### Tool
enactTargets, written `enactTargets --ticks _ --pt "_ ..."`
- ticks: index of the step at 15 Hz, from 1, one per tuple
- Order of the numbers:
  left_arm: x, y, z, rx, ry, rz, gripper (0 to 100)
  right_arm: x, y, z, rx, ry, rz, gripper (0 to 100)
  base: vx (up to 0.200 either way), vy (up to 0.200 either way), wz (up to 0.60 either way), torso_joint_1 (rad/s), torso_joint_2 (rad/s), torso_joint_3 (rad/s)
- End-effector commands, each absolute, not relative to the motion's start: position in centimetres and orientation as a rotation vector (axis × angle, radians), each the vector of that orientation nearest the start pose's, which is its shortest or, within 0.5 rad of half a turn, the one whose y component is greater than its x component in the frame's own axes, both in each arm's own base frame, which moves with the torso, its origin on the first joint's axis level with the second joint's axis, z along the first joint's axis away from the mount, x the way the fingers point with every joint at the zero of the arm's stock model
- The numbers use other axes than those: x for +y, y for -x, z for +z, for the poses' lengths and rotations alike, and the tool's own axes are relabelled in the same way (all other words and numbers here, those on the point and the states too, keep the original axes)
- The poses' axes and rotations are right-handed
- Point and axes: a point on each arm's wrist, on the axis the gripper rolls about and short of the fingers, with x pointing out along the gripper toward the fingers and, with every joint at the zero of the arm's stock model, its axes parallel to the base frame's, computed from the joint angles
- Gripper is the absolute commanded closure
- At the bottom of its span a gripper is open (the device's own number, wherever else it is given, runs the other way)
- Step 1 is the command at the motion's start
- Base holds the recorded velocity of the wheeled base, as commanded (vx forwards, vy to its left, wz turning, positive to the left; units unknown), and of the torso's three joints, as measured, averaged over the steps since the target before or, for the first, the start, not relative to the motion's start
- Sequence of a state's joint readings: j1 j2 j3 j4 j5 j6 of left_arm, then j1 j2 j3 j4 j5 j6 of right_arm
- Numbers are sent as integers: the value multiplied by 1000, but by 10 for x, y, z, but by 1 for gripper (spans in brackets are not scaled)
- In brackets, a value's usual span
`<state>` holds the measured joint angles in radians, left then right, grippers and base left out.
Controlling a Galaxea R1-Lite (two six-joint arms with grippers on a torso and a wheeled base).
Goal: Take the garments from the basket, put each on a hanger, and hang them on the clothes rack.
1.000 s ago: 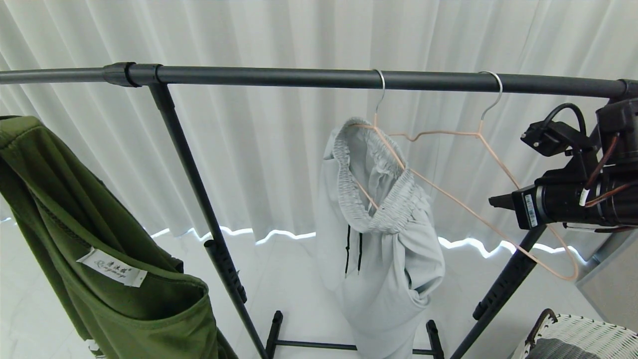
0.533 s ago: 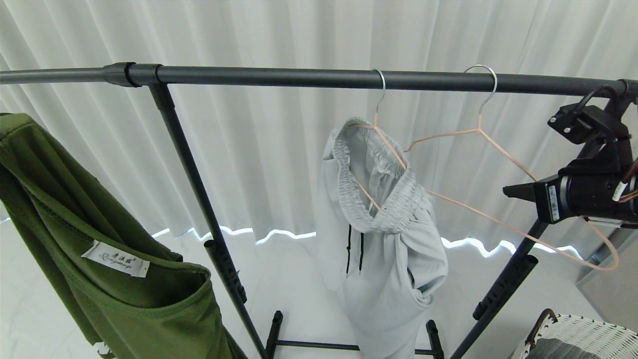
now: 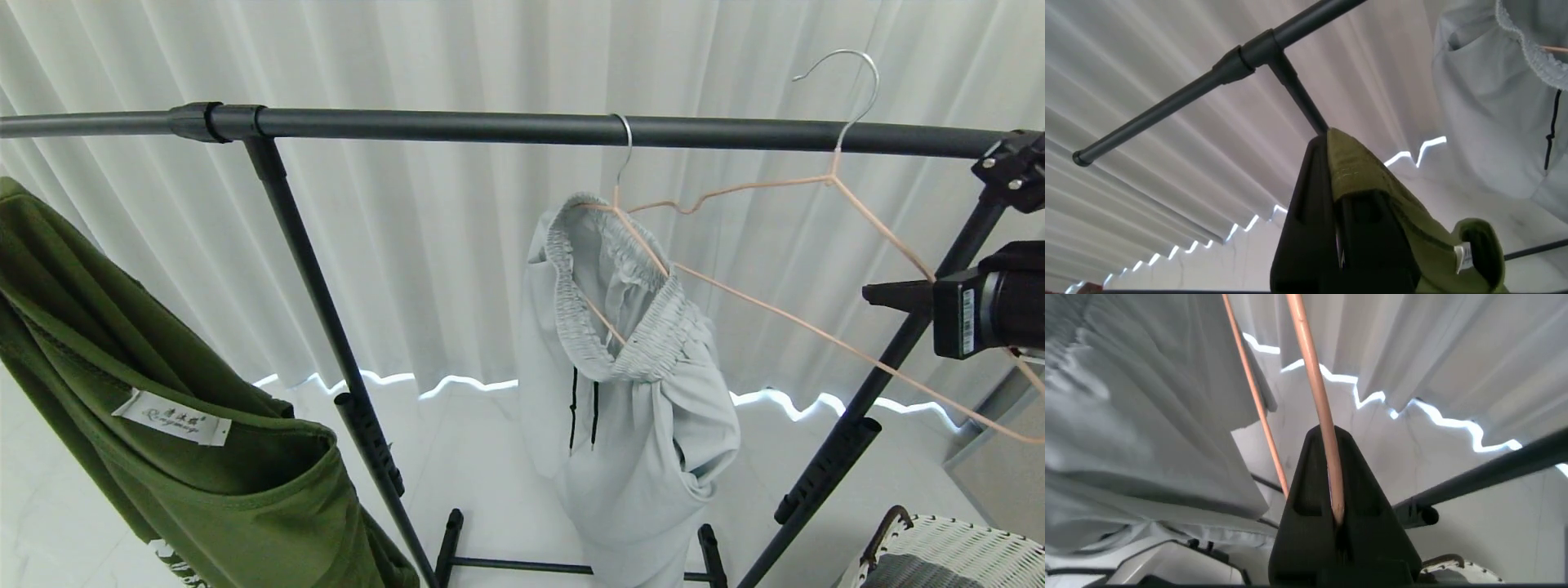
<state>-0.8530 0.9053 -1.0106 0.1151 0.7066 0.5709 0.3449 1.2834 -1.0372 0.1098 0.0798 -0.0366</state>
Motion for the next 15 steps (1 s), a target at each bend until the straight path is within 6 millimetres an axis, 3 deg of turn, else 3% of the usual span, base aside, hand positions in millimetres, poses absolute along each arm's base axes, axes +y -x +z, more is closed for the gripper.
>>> enactTargets --ticks 1,3,9,13,15 --pt "-48 -61 330 -40 -578 -142 100 60 -162 292 289 77 427 100 0 0 0 0 0 0" --pt "-48 -61 330 -42 -616 -140 100 51 -138 289 264 79 427 100 0 0 0 0 0 0" --pt "-50 -63 328 -35 -621 -143 100 35 -91 285 239 77 425 100 -200 0 0 -2 3 2" --pt "-50 -64 326 -27 -621 -143 100 32 -83 281 231 78 428 100 -200 0 0 0 1 2" --pt "-51 -64 322 -21 -629 -158 100 33 -84 282 223 78 441 100 0 0 0 0 0 0"
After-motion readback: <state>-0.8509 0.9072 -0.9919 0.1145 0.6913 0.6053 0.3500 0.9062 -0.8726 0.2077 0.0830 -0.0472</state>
